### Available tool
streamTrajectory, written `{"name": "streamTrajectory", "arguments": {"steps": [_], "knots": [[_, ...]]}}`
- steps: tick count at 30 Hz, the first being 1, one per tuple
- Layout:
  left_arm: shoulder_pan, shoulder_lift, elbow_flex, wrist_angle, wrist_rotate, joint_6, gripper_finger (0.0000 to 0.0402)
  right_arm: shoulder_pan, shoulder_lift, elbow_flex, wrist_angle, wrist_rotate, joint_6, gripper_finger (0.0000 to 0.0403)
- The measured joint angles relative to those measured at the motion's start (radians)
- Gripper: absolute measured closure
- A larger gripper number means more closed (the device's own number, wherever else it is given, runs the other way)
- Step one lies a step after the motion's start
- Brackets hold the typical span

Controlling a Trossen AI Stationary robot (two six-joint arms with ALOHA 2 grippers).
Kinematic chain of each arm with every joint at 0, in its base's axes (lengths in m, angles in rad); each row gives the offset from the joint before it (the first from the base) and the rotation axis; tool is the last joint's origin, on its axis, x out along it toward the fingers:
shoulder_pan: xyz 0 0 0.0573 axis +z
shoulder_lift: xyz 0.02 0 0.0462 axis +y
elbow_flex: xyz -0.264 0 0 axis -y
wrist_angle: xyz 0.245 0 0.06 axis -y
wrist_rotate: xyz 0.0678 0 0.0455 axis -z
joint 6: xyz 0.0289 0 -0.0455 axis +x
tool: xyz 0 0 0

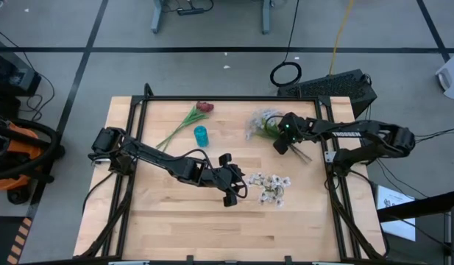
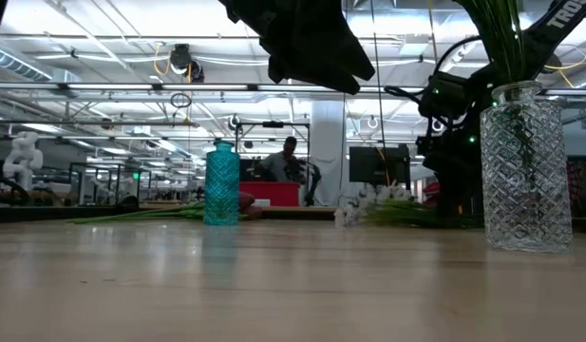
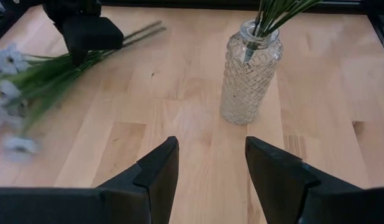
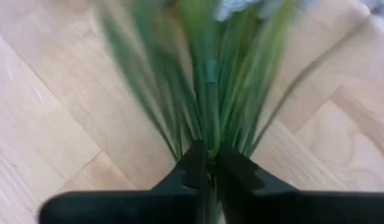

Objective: Sort flowers into vase by color
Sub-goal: Put the white flowers into the transparent vase

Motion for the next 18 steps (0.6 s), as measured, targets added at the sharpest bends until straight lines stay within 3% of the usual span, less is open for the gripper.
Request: {"name": "streamTrajectory", "arguments": {"steps": [18], "knots": [[-0.001, 0.0, 0.0, -0.004, -0.002, 0.001, 0.021, 0.062, -0.112, 0.0, -0.008, -0.006, 0.055, 0.0401]]}}
